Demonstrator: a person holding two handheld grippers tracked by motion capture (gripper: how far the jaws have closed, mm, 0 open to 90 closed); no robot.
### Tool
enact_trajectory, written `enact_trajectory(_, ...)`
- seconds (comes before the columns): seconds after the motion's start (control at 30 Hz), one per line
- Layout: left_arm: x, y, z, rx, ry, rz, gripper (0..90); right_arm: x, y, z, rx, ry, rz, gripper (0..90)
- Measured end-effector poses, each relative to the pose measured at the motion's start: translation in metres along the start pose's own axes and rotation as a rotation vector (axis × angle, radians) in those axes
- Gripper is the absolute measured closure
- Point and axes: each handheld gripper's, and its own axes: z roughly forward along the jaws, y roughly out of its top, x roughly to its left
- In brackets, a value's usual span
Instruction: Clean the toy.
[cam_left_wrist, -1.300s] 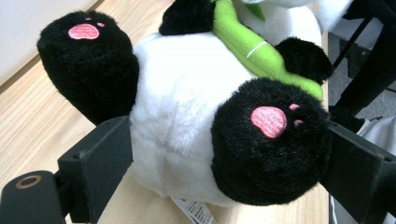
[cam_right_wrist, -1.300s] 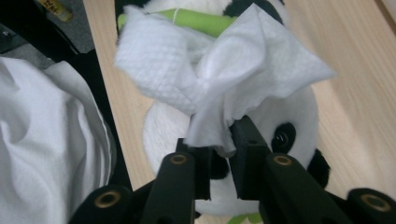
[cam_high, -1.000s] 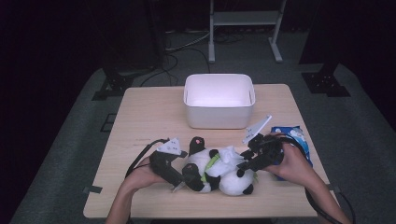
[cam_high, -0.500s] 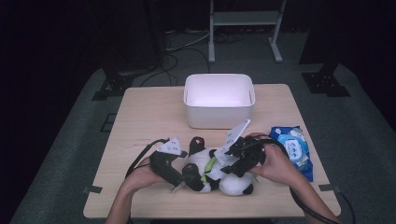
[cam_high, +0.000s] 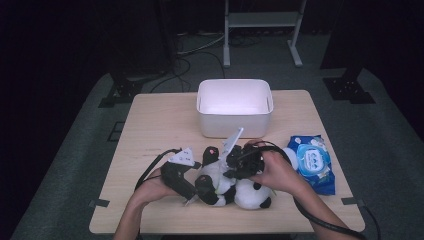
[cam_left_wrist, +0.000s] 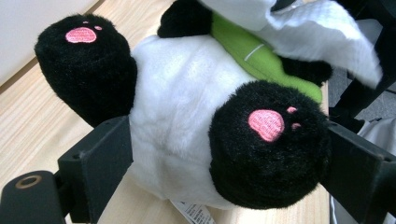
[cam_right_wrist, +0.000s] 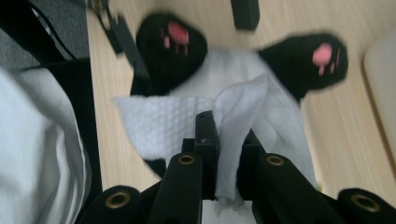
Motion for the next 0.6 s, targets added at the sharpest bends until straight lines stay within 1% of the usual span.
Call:
enact_trajectory(0.1, -0.001, 0.0, -0.001, -0.001, 0.0, 0.001, 8.6, -0.001, 0.015, 0.004, -0.029, 0.024, -0.005, 83.7)
enact_trajectory(0.13, -0.001, 0.0, -0.001, -0.002, 0.0, 0.0, 8.7, 0.0, 0.02, 0.006, -0.04, 0.047, -0.002, 83.7)
enact_trajectory(0.2, 0.0, -0.001, -0.001, 0.0, -0.003, 0.0, 8.7, 0.001, 0.027, 0.011, -0.077, 0.093, -0.017, 83.7)
enact_trajectory(0.23, 0.0, -0.001, -0.001, 0.002, -0.004, 0.002, 8.6, 0.002, 0.031, 0.014, -0.074, 0.11, -0.019, 83.6)
enact_trajectory(0.27, 0.0, -0.001, -0.001, 0.003, -0.003, 0.001, 8.6, 0.004, 0.033, 0.018, -0.066, 0.113, -0.032, 83.6)
enact_trajectory(0.3, 0.0, -0.001, -0.001, 0.008, -0.005, 0.004, 8.6, 0.006, 0.034, 0.02, -0.051, 0.113, -0.032, 83.6)
enact_trajectory(0.37, -0.001, -0.001, -0.001, 0.01, -0.01, 0.006, 8.6, 0.007, 0.033, 0.027, -0.019, 0.121, -0.037, 83.4)
enact_trajectory(0.4, -0.001, -0.001, -0.001, 0.005, -0.008, 0.001, 8.6, 0.005, 0.031, 0.027, -0.018, 0.123, -0.039, 83.4)
enact_trajectory(0.5, 0.0, -0.001, -0.003, 0.006, -0.005, 0.004, 8.7, -0.001, 0.021, 0.023, -0.019, 0.115, -0.006, 83.3)
enact_trajectory(0.6, 0.001, -0.004, -0.004, 0.005, -0.025, -0.005, 9.5, -0.006, 0.009, 0.019, -0.025, 0.13, 0.033, 83.4)
